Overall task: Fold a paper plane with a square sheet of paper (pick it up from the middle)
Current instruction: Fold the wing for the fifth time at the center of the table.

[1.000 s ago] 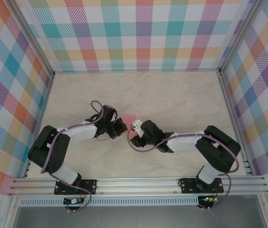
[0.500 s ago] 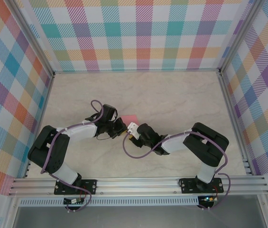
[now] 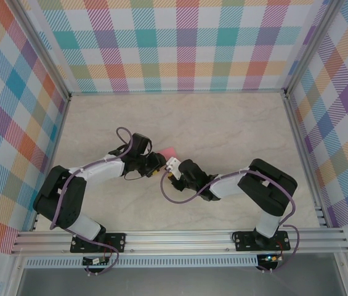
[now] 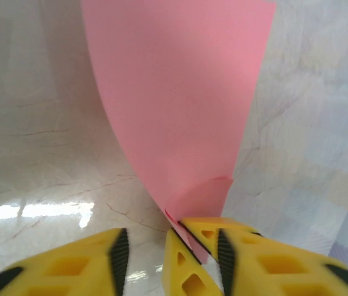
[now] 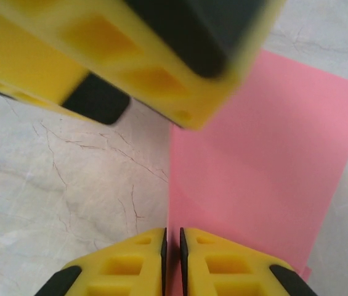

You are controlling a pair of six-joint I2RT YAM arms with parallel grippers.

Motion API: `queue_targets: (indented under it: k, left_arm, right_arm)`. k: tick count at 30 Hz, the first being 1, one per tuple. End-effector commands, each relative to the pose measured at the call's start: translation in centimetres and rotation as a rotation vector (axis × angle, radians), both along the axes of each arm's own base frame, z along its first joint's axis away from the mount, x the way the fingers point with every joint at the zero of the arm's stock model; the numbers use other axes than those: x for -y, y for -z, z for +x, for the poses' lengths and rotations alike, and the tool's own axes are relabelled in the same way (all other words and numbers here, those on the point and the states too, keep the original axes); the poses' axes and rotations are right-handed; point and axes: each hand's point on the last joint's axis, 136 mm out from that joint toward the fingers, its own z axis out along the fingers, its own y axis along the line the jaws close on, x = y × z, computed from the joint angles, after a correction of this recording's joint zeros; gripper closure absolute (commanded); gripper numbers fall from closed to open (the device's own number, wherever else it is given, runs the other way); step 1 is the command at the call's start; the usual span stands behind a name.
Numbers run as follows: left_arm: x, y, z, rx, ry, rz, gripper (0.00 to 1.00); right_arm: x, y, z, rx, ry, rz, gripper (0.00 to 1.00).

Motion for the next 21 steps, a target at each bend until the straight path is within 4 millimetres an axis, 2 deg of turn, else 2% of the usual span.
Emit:
queue_targets:
  k: [1,5,10,15,21]
  left_arm:
    - [-1.7,-1.9,0.5,0.054,-0.03,0.045,0.44]
    - [-3.2,-2.3,0.7,0.079,-0.062,0.058,0.33]
    - [-3.8,-2.8,0.6,0.116,-0.073,0.053,0.25]
    - [-3.1,-2.8,0.5,0.149,-0.042,0.003,0.22]
    - [-1.5,-1.9,0.3,0.16,0.017,-0.068,0.22]
  right_arm:
    - [-0.1,-0.6,-0.3,-0.108,0.016,0.115,0.87]
    - [0.2,-1.2,0.1,-0.202,0.047,0.192,0.89]
    - [0.6,-1.8,0.6,-0.343,0.08,0.301,0.9]
    - [1.0,-1.7,1.3,-0.491,0.137,0.394,0.91]
    - [1.3,-1.7,2.0,-0.655,0.185,0.455,0.91]
